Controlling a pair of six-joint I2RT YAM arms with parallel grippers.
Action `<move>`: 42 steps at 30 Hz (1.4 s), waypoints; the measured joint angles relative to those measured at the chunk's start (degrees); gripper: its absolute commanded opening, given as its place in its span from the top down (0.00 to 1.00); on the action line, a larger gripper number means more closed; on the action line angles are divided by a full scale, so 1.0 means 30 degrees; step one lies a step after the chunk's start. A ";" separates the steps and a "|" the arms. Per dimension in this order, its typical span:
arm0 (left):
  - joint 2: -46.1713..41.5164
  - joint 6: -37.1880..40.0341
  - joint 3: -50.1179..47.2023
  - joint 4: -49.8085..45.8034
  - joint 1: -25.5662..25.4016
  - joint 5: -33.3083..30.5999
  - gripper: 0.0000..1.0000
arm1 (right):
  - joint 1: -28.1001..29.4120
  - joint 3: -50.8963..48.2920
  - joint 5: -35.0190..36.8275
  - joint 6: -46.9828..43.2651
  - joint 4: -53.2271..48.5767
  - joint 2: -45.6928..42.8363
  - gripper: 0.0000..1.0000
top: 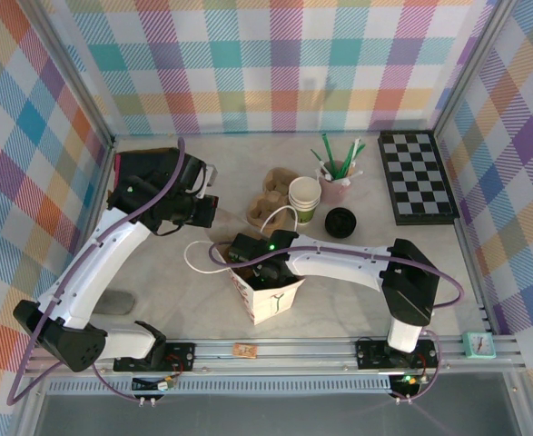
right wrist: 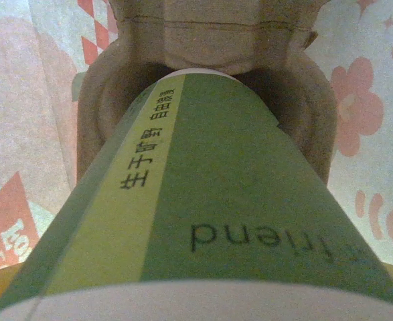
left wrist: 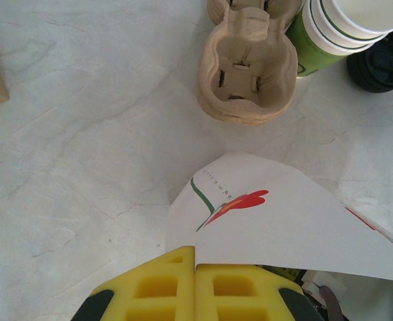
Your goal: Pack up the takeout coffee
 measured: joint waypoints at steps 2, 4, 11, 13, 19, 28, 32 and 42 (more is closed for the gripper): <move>-0.0015 0.0000 -0.0007 0.0000 0.0000 -0.0007 1.00 | 0.0000 0.0007 0.0000 0.0000 0.0000 0.0000 0.62; -0.0036 0.0000 -0.0022 0.0000 0.0000 -0.0007 1.00 | 0.0000 0.0022 0.0007 0.0000 0.0000 0.0000 0.62; -0.0102 0.0000 -0.0087 0.0022 0.0000 -0.0051 1.00 | 0.0000 0.0036 0.0102 0.0051 0.0000 -0.0204 0.62; -0.0102 0.0000 -0.0087 0.0036 0.0000 -0.0051 1.00 | 0.0000 0.0036 0.0131 0.0051 0.0000 -0.0219 0.62; -0.0102 0.0000 -0.0117 0.0066 0.0000 -0.0117 1.00 | 0.0000 0.0036 0.0153 0.0051 -0.0007 -0.0255 0.62; -0.0102 0.0000 -0.0204 0.0153 0.0000 -0.0386 1.00 | 0.0138 0.0073 0.0495 0.0189 -0.0313 -0.0583 0.62; -0.0102 0.0000 -0.0386 0.0459 0.0000 -0.0350 1.00 | 0.0226 0.0357 0.0954 0.0277 -0.1151 -0.1035 0.62; -0.0102 0.0000 -0.0452 0.0641 0.0000 -0.0408 1.00 | 0.0342 0.1158 0.1574 0.0415 -0.2594 -0.1384 0.62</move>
